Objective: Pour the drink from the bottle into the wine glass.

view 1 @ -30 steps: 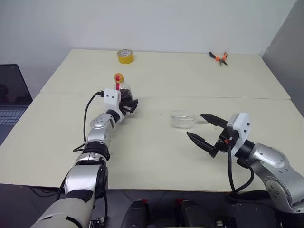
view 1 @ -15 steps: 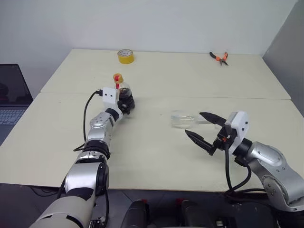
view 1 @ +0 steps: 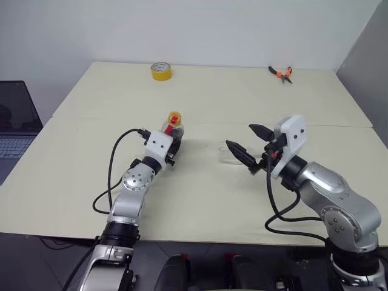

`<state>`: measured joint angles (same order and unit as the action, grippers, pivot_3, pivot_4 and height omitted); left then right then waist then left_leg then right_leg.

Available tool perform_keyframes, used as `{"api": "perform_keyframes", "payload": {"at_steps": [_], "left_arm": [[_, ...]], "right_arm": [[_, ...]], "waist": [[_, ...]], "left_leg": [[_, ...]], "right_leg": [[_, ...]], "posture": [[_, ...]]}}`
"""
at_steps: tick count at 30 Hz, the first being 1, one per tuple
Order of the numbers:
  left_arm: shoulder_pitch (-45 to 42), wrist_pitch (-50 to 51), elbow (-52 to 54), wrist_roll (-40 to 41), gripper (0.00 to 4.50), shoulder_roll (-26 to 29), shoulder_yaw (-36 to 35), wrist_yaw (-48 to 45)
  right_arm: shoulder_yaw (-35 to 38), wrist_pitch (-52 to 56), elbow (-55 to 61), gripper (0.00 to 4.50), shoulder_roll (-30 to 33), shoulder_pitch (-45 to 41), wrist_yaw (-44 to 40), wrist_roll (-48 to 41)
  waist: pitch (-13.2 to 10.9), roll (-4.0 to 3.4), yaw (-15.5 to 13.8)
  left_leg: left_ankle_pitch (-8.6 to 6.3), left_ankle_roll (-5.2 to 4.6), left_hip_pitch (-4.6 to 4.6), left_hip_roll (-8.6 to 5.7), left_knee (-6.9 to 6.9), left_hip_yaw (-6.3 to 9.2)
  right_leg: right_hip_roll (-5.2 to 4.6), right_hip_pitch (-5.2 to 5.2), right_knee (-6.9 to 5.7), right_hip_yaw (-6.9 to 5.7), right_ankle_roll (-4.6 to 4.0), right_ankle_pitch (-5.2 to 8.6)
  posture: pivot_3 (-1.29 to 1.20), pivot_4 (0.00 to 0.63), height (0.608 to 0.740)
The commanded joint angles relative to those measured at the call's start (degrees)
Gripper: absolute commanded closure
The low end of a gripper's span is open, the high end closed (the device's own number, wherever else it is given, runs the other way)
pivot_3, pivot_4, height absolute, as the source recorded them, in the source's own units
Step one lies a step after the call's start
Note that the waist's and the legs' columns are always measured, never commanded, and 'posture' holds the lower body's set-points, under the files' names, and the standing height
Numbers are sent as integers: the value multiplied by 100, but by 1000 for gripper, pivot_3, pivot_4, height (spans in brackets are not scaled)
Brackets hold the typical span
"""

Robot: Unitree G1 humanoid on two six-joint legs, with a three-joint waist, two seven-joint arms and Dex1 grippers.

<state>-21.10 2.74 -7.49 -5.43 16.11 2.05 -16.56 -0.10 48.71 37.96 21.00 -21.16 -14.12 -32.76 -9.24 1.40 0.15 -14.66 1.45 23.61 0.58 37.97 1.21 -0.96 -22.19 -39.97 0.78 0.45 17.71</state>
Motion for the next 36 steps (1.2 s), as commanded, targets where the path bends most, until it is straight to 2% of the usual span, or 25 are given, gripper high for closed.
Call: {"api": "perform_keyframes", "payload": {"at_steps": [1, 6, 10, 17, 32, 35, 36], "left_arm": [[111, 62, 617, -345, 2679, -132, 247, 301], [44, -38, 496, -484, 2680, -90, 359, 339], [0, -119, 395, -581, 2682, -83, 415, 370], [-14, -224, 367, -704, 2682, -172, 569, 448], [29, -181, 466, -757, 2683, -264, 608, 519], [40, -131, 488, -742, 2685, -273, 590, 559], [41, -119, 491, -735, 2685, -276, 583, 568]], "right_arm": [[-376, 358, 88, 0, -460, -478, 289, -160], [-622, 567, -635, 0, -1376, -954, 631, -88], [-670, 524, -1063, 0, -1743, -1218, 776, 120], [-802, 212, -1571, 0, -2124, -1489, 936, 551], [-949, -125, -1898, 0, -2192, -1652, 749, 1052], [-956, -130, -1900, 582, -2165, -1627, 705, 1098], [-961, -130, -1902, 968, -2156, -1620, 689, 1115]], "waist": [[0, 0, 2], [0, 0, 22], [0, 0, 25], [0, -1, 22], [0, -1, 35], [0, -1, 35], [0, -1, 35]], "left_leg": [[0, 0, 0, 1, -1, 1], [0, -1, 3, 3, -2, 5], [0, -1, 5, 3, -3, 5], [0, -2, 14, 0, -2, 7], [0, -2, 16, 1, -3, 8], [0, -2, 16, 1, -3, 8], [0, -2, 16, 1, -3, 8]], "right_leg": [[0, -1, 0, -1, 0, 0], [3, -4, -1, -5, -1, 0], [3, -8, -2, -6, -1, -1], [-1, -14, -1, -11, -1, -1], [0, -15, 0, -11, -1, -1], [0, -15, 0, -12, -1, -1], [0, -15, 0, -12, -1, -1]], "posture": [[0, 150, 740], [0, 150, 740], [0, 150, 740], [0, 150, 740], [0, 150, 740], [0, 150, 740], [0, 150, 740]]}}
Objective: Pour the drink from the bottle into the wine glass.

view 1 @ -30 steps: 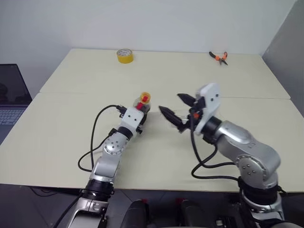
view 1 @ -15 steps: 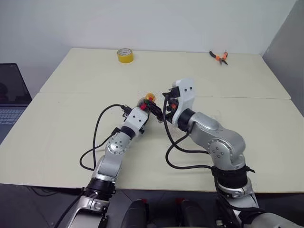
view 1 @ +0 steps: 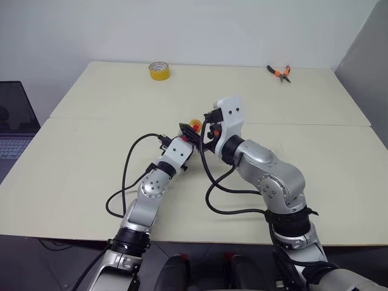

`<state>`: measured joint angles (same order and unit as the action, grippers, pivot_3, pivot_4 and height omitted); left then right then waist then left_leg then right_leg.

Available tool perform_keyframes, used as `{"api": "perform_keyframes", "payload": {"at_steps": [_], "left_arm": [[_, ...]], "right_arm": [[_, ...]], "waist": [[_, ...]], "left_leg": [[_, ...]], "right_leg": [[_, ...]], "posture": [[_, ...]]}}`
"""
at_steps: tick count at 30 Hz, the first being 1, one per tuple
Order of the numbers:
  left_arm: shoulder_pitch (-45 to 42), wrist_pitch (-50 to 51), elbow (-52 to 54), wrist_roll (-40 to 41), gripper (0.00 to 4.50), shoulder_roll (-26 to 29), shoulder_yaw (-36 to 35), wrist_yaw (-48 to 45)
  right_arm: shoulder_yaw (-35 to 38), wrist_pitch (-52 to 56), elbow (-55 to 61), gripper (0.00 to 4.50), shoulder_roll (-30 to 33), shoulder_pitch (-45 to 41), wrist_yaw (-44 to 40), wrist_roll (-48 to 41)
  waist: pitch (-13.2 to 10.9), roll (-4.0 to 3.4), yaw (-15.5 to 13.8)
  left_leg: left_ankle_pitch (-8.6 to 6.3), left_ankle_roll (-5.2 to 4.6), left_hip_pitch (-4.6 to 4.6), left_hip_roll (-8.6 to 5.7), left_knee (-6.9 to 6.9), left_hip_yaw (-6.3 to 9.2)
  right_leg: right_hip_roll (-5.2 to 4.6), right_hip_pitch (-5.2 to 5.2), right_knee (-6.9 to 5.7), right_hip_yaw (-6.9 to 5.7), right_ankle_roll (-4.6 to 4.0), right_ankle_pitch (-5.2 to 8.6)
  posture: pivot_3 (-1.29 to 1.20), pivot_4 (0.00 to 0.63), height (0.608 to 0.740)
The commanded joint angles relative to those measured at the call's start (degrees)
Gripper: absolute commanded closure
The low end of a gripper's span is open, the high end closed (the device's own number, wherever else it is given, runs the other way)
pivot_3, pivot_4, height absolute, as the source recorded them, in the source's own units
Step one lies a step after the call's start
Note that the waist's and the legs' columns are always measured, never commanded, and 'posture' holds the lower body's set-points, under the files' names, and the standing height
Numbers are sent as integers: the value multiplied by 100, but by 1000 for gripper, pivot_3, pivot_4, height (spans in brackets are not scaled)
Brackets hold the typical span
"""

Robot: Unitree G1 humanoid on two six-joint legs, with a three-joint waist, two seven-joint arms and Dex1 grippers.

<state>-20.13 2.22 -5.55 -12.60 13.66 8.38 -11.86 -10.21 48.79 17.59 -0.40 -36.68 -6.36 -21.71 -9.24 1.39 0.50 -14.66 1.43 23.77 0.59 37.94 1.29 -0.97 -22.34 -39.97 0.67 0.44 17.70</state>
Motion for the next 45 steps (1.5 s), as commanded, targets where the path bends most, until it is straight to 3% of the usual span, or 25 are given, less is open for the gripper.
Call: {"api": "perform_keyframes", "payload": {"at_steps": [1, 6, 7, 12, 16, 20, 28, 32, 35, 44, 45], "left_arm": [[-57, -63, 299, -19, 2685, -31, -51, 102], [-67, -14, 357, -32, 2686, -40, -66, 127], [-66, 1, 370, -31, 2691, -44, -70, 129], [-53, 127, 478, 20, 3065, -79, -98, 111], [-24, 365, 612, 147, 3254, -148, -171, 63], [34, 496, 706, 188, 3388, -141, -199, 25], [76, 556, 779, 254, 3476, -151, -182, 20], [120, 566, 824, 265, 3497, -157, -178, 17], [150, 577, 863, 266, 3545, -158, -180, 18], [161, 605, 899, 274, 3669, -205, -176, 64], [165, 609, 904, 272, 3698, -212, -177, 71]], "right_arm": [[49, -130, 133, 1287, -9, -60, -106, 21], [-5, -121, 117, 3107, 95, -41, -199, 124], [-7, -129, 115, 3284, 114, -42, -220, 133], [-46, -223, 89, 3282, 325, -52, -474, 203], [-275, -715, -67, 3282, 840, -144, -1259, 311], [-805, -2304, -1088, 3283, 1830, -622, -2320, 1184], [-696, -3557, -2154, 3283, 1807, -1075, -3233, 1116], [-734, -3044, -1875, 3283, 1782, -905, -3706, 723], [-617, -2734, -1585, 3283, 1645, -726, -3479, 685], [-11, -1257, -88, 187, 1031, -77, -2239, 319], [11, -1085, 113, 0, 988, 11, -2081, 320]], "waist": [[0, 0, 0], [0, 0, -1], [0, 0, 0], [0, 0, 0], [0, 0, -1], [-1, -1, 13], [-1, -1, 46], [-1, -1, 45], [-1, -1, 39], [-2, -2, 16], [-1, -2, 6]], "left_leg": [[0, 0, 0, 0, 0, 0], [0, 0, 0, 0, 0, 0], [0, 0, 0, 0, 0, 0], [0, 0, 0, 0, 0, 1], [0, 0, 1, -1, 0, 0], [0, -1, -2, -3, 1, -1], [0, -1, 0, 2, -1, 0], [0, -1, 0, 2, -1, 1], [0, 0, 2, 1, -1, 2], [0, 0, 3, -1, -1, 5], [0, 0, 3, 0, -1, 5]], "right_leg": [[0, 0, 0, 0, 0, 0], [0, 0, 0, 0, 0, 0], [0, 0, 0, -1, 0, 0], [0, 0, 0, -1, 0, 0], [0, 1, 2, -1, 0, 0], [1, 1, 3, -2, 0, 0], [2, 1, 5, -3, 0, 0], [0, 1, 4, -4, 0, 0], [-2, 1, 4, -4, 0, 0], [-4, 1, 3, -5, 0, 0], [-4, 1, 3, -5, 0, 0]], "posture": [[0, 150, 740], [0, 150, 740], [0, 150, 740], [0, 150, 740], [0, 150, 740], [0, 150, 740], [0, 150, 740], [0, 150, 740], [0, 150, 740], [0, 150, 740], [0, 150, 740]]}}
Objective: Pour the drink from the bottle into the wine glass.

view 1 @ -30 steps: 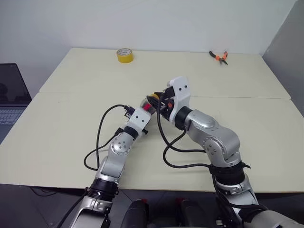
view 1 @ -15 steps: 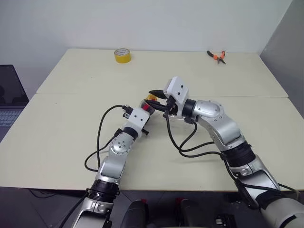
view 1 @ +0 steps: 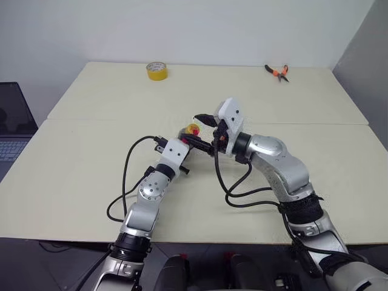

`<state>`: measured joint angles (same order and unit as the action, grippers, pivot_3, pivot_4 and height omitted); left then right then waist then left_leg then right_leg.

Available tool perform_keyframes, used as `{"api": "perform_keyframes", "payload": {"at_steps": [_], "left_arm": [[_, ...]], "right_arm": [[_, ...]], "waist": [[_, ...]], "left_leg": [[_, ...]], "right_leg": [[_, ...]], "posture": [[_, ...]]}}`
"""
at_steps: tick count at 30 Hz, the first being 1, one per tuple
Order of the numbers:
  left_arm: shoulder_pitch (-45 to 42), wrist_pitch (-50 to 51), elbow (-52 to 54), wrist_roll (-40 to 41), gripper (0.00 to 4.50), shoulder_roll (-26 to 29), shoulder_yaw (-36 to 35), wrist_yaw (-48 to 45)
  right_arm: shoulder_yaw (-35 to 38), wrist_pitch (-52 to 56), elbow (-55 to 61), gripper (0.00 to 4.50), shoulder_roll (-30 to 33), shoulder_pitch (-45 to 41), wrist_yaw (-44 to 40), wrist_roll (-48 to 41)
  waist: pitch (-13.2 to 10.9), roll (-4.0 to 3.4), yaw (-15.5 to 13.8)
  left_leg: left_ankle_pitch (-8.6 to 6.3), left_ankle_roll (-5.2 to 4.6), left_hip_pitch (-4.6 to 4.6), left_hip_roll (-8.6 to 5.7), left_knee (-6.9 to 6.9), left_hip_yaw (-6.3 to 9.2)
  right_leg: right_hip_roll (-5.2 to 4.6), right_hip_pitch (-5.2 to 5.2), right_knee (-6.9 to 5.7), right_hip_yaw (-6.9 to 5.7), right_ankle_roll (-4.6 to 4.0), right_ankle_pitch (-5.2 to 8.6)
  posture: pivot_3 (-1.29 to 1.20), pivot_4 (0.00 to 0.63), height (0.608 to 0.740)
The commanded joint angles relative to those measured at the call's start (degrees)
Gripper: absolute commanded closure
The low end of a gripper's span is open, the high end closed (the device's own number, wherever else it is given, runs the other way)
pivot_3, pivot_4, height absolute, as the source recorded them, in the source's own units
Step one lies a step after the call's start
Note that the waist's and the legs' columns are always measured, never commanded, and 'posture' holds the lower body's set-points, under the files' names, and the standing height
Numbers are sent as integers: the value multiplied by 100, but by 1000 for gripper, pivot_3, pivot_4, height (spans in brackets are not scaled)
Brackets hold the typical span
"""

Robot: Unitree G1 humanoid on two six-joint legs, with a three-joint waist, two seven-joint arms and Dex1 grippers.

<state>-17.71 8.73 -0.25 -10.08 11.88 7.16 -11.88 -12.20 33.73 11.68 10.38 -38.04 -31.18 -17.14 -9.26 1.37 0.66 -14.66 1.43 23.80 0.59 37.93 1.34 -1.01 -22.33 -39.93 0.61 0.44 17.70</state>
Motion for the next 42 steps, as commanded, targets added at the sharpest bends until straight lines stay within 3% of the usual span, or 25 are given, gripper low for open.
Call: {"api": "perform_keyframes", "payload": {"at_steps": [1, 5, 10, 25, 34, 35, 42], "left_arm": [[-75, -38, 375, 17, 3714, -41, -54, 78], [-93, -19, 344, -5, 3729, -79, -41, 98], [-158, 8, 277, -48, 3730, -129, -11, 129], [-190, 4, 244, -100, 3757, -187, 41, 211], [-155, 8, 272, -112, 3761, -180, 6, 223], [-156, 12, 274, -109, 3761, -180, -3, 222], [-124, 113, 383, -49, 3761, -171, -75, 188]], "right_arm": [[206, 582, 896, 0, -131, 229, 523, -147], [165, 1208, 1479, 0, -484, 530, 1089, -240], [101, 1433, 1364, 0, -1002, 588, 1846, 24], [19, 1415, 1101, 0, -1288, 521, 2305, 278], [173, 1379, 1062, 3058, -1143, 473, 2128, 171], [201, 1354, 1046, 3240, -1110, 462, 2080, 150], [458, 610, 255, 3238, -549, 54, 1086, -85]], "waist": [[0, 0, -16], [0, 0, -16], [0, 0, -17], [0, 0, -15], [0, 0, -13], [0, 0, -13], [0, -1, -11]], "left_leg": [[0, 0, 0, 0, 0, 0], [0, 0, -1, 0, -1, 0], [0, 0, -2, 0, -1, 1], [0, 0, -1, -1, 0, 0], [0, 0, -1, -1, -1, 0], [0, 0, -1, -1, -1, 0], [0, 0, -1, -2, -1, 0]], "right_leg": [[0, 0, 0, 0, 0, 0], [1, 0, -1, 1, 0, 0], [2, -1, -2, 0, 0, 0], [2, -1, 0, 0, 0, 0], [2, -1, 0, -1, 0, 0], [2, 0, 0, -1, 0, 0], [2, 0, 1, -1, 0, 0]], "posture": [[0, 150, 740], [0, 150, 740], [0, 150, 740], [0, 150, 740], [0, 150, 740], [0, 150, 740], [0, 150, 740]]}}
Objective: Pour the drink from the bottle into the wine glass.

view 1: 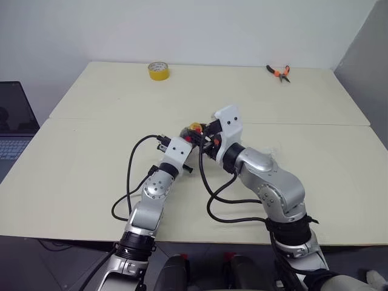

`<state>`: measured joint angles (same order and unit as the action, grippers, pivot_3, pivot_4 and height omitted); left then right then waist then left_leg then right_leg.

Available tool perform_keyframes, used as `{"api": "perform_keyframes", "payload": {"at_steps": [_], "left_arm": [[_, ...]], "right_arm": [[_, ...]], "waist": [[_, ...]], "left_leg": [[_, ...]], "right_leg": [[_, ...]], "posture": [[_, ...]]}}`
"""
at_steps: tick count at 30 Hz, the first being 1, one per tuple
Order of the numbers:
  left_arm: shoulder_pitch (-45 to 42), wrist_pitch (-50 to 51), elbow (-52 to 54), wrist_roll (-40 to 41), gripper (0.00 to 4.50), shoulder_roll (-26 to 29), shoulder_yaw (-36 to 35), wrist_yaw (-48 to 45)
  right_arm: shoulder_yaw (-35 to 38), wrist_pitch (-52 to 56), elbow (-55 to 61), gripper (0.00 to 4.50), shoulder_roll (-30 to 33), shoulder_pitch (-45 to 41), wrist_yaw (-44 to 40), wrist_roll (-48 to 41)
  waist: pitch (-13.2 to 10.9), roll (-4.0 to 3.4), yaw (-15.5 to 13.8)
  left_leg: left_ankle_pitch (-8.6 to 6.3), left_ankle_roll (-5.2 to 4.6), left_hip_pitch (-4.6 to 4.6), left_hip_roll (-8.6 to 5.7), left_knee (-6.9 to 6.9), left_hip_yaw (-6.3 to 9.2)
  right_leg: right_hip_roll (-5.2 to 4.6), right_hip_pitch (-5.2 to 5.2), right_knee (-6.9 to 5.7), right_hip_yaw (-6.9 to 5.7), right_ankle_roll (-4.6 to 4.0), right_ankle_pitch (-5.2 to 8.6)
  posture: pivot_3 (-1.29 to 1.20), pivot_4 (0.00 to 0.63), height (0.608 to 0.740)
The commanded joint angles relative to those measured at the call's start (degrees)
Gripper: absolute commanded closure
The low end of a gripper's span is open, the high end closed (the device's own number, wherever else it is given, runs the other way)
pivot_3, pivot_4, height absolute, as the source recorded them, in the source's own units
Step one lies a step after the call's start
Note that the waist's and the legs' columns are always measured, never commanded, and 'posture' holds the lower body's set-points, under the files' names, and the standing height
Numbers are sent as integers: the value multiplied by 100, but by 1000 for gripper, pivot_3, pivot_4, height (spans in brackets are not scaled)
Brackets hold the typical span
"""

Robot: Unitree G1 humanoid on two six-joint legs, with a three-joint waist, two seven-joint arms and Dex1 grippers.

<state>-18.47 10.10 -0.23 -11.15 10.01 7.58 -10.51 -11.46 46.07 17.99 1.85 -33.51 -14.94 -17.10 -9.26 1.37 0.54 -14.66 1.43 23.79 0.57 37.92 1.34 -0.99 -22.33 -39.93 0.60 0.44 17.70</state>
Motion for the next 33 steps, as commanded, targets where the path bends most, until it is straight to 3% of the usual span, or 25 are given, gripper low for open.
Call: {"api": "perform_keyframes", "payload": {"at_steps": [1, 7, 14, 19, 28, 33], "left_arm": [[-33, 16, 416, 75, 3761, 10, -132, 45], [2, 119, 537, 107, 3762, -4, -120, 7], [-2, 180, 587, 197, 3762, -40, -95, -35], [-6, 210, 608, 268, 3769, -86, -81, -55], [-25, 302, 731, 386, 3782, -185, -39, -55], [-41, 320, 731, 403, 3783, -214, -18, -28]], "right_arm": [[345, -987, -721, 3238, 533, -577, -923, -33], [47, -2450, -1878, 3238, 1199, -1096, -2209, 210], [-42, -3187, -2539, 3238, 1336, -1280, -2715, 369], [-81, -3051, -2342, 3238, 1319, -1160, -2951, 195], [-46, -2493, -1284, 109, 1363, -650, -2642, 154], [131, -1748, -164, 102, 1291, -175, -2171, -101]], "waist": [[-1, -1, 3], [-1, -1, 41], [-1, -1, 43], [-1, -1, 41], [-1, -1, 6], [-1, -1, -23]], "left_leg": [[0, 0, -1, -1, 1, -1], [0, -1, 0, 0, -2, -3], [0, 0, 0, 3, -2, -1], [0, 0, 0, 2, -2, -2], [0, 0, 1, 2, -1, -1], [0, 0, 3, 1, 0, -1]], "right_leg": [[0, 0, 0, 1, 0, 0], [3, 0, 6, 2, 0, 0], [3, 1, 4, 0, 0, 0], [0, 1, 4, 2, 0, 0], [-1, 1, 4, 1, 0, 0], [-2, 1, 4, 2, 0, 0]], "posture": [[0, 150, 740], [0, 150, 740], [0, 150, 740], [0, 150, 740], [0, 150, 740], [0, 150, 740]]}}
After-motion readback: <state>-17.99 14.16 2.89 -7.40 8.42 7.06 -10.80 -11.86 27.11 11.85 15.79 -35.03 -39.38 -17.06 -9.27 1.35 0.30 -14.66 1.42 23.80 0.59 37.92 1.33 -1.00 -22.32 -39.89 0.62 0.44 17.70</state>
